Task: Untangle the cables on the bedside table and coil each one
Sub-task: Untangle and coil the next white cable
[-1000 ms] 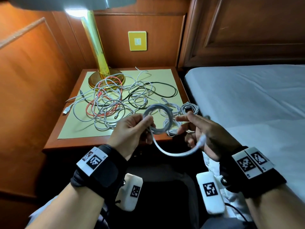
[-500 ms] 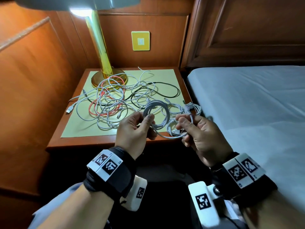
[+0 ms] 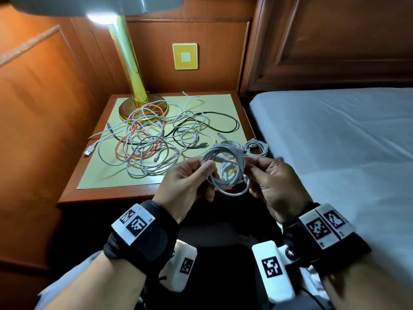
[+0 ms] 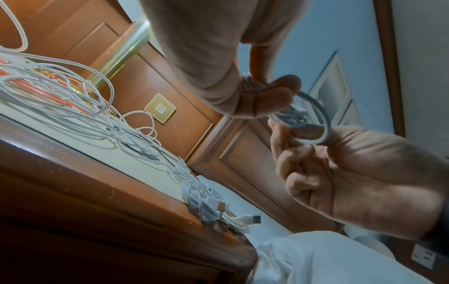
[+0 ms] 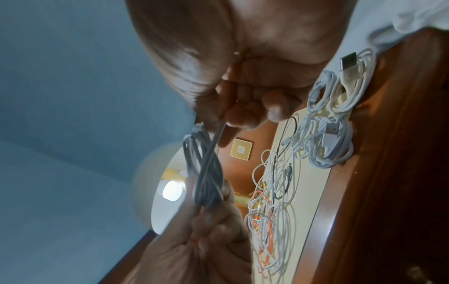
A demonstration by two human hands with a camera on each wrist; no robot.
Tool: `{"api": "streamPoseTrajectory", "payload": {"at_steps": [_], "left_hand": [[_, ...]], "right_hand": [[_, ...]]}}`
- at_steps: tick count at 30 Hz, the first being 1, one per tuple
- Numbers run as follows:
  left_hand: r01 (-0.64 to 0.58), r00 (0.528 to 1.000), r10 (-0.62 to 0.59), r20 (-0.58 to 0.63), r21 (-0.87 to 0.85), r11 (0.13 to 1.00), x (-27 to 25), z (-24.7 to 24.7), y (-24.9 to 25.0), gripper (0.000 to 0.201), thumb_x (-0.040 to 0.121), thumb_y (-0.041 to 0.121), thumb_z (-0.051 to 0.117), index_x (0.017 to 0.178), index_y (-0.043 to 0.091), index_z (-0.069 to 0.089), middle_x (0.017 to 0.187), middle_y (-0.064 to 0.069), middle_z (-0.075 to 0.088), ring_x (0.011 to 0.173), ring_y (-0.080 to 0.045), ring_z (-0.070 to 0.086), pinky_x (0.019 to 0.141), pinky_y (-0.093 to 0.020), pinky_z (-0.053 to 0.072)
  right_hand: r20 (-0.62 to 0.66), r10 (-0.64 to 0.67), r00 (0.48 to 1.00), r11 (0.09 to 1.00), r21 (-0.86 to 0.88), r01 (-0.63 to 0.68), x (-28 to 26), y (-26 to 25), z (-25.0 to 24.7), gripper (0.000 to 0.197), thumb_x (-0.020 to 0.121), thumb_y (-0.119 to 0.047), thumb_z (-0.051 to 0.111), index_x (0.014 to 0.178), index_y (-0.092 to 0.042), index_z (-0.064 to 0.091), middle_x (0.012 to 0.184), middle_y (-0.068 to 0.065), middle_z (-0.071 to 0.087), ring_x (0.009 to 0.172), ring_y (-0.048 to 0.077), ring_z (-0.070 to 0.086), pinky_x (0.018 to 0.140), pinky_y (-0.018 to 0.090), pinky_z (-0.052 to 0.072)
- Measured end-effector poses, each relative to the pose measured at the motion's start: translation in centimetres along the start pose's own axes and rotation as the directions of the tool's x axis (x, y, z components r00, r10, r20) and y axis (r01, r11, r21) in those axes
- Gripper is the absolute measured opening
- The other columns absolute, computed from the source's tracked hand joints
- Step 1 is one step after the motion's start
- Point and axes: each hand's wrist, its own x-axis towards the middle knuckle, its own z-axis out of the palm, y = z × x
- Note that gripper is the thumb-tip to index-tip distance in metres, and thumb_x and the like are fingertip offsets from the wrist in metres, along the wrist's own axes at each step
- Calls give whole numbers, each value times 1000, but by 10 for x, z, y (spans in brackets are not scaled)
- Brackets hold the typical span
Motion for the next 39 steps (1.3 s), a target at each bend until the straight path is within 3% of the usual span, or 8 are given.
{"api": "streamPoseTrajectory", "payload": {"at_steps": [6, 9, 12, 16, 24, 31, 35, 39], "left_hand": [[8, 999, -10, -50, -34, 999, 1, 2, 0, 29, 88, 19, 59, 90, -10, 59, 64, -7, 61, 41, -17, 50, 42, -21, 44], [2, 997, -4, -81, -23, 1000, 3, 2, -2, 30, 87, 21, 61, 87, -10, 59, 65, -9, 60, 40, -18, 50, 41, -22, 44], [-2, 997, 3, -83, 15, 1000, 2, 2, -5, 36, 82, 28, 65, 81, -7, 61, 62, -14, 56, 41, -20, 50, 42, -24, 44], [-2, 997, 4, -74, 31, 1000, 3, 2, -8, 36, 81, 31, 66, 79, -5, 62, 59, -12, 58, 43, -22, 52, 45, -27, 47], [6, 991, -7, -133, -4, 1000, 4, 5, -13, 19, 94, 5, 60, 108, -5, 51, 68, -13, 63, 41, -21, 54, 42, -28, 47], [-19, 992, 42, -118, 191, 981, 5, 2, -16, 13, 98, 9, 59, 90, -1, 59, 70, -18, 63, 46, -23, 53, 44, -28, 48], [4, 996, 12, -87, 182, 983, 7, 0, -20, 13, 98, 11, 59, 89, 1, 58, 71, -24, 59, 44, -24, 51, 45, -29, 46], [2, 999, 8, -53, 189, 982, 5, 2, -20, 14, 98, 7, 58, 85, 3, 58, 67, -13, 60, 44, -22, 49, 44, -28, 46]], "right_hand": [[123, 108, 986, 981, 145, -125, -1, -7, -2, 18, 91, -11, 58, 95, -11, 76, 66, 1, 65, 56, 10, 48, 53, 24, 24], [164, 98, 982, 979, 161, -124, -1, -6, -3, 18, 83, -31, 70, 84, -15, 79, 74, 8, 64, 64, 17, 54, 62, 32, 32], [227, 54, 972, 992, 98, -78, -3, -5, 2, 49, 70, -29, 86, 109, -4, 72, 106, 28, 65, 91, 31, 56, 80, 48, 48], [207, 9, 978, 972, 230, -58, -4, -8, 3, 48, 75, -2, 68, 121, 11, 60, 98, 18, 69, 75, 16, 67, 58, 18, 50], [106, -77, 991, 992, 110, 66, -7, -7, 8, 42, 88, 15, 59, 123, -7, 59, 92, 12, 72, 80, 14, 69, 63, 17, 52], [85, -153, 985, 984, -79, 159, -8, -3, 8, 31, 89, 9, 64, 111, -11, 54, 95, 14, 69, 79, 15, 69, 68, 22, 53], [77, -320, 944, 837, -445, 320, -9, 3, 6, 29, 88, -5, 71, 107, -18, 54, 94, 8, 67, 82, 17, 67, 72, 29, 56], [170, -611, 773, 444, -735, 513, -9, 8, 6, 32, 76, 0, 74, 100, -17, 61, 101, -3, 55, 91, -14, 46, 73, 2, 37]]}}
